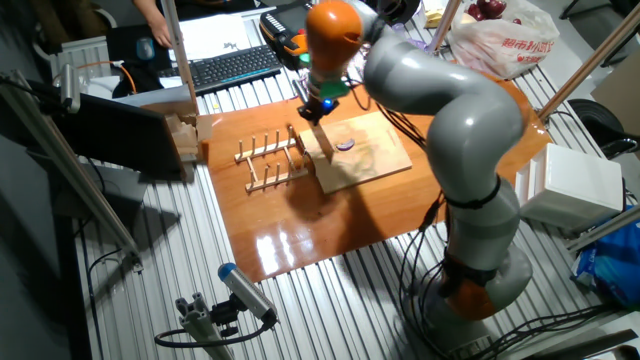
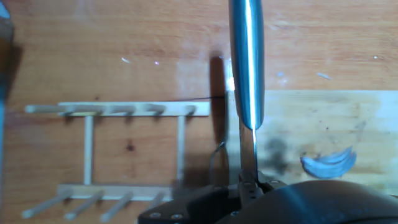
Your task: Chop the onions
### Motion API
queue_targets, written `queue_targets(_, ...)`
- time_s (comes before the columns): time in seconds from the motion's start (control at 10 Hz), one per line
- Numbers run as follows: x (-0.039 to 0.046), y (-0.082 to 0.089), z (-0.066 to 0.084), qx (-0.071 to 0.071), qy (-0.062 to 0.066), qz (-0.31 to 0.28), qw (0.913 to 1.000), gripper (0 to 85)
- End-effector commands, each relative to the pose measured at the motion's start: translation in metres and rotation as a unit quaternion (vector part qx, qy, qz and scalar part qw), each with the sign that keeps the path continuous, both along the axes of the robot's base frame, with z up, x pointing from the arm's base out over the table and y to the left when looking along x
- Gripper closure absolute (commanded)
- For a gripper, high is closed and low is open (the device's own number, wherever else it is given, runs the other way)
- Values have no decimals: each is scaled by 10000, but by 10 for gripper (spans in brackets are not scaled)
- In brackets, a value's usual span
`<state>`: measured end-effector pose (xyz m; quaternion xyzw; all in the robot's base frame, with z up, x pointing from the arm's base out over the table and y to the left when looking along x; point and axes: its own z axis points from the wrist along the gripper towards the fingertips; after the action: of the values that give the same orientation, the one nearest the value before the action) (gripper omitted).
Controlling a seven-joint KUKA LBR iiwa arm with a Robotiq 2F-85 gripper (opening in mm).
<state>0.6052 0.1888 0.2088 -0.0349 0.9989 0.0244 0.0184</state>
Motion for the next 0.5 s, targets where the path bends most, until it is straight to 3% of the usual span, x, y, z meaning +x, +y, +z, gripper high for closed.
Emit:
queue_targets(0.0,15,-214,-95,34,6,-5,10000,850)
queue_targets(0.1,32,-267,-158,73,13,4,10000,850)
queue_targets(0.4,32,-267,-158,111,97,9,9999,850)
